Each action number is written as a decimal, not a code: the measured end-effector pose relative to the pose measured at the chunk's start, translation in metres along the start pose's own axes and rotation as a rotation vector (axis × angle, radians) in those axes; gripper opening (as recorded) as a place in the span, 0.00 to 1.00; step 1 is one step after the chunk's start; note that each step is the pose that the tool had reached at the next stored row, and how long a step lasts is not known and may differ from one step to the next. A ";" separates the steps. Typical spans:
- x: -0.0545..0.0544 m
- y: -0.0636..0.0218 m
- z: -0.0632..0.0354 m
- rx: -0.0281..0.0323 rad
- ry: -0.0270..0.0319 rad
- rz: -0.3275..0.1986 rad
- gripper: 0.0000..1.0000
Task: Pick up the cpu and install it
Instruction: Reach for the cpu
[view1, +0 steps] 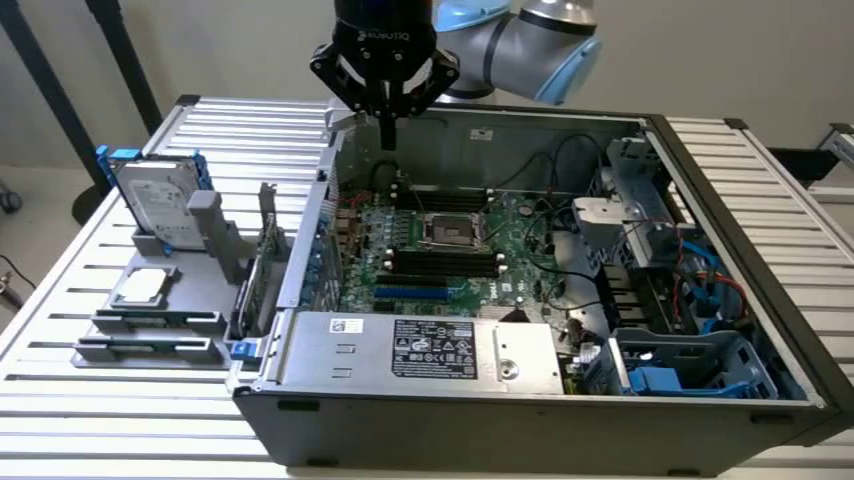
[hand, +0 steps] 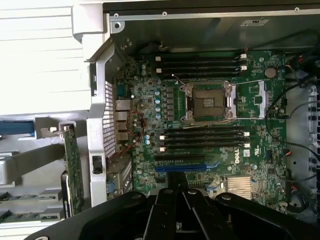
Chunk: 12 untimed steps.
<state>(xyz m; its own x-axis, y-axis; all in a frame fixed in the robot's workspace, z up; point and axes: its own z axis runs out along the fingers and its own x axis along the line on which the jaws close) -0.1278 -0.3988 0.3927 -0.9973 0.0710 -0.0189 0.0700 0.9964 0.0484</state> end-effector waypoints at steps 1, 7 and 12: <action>0.004 -0.0003 0.0002 -0.0003 -0.0001 0.000 0.11; 0.032 -0.0023 0.0009 -0.0004 -0.0001 0.000 0.11; 0.054 -0.0040 0.0025 -0.0003 0.0005 0.000 0.11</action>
<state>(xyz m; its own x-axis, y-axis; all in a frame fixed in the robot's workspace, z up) -0.1823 -0.3988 0.3889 -0.9973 0.0710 -0.0183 0.0700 0.9964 0.0487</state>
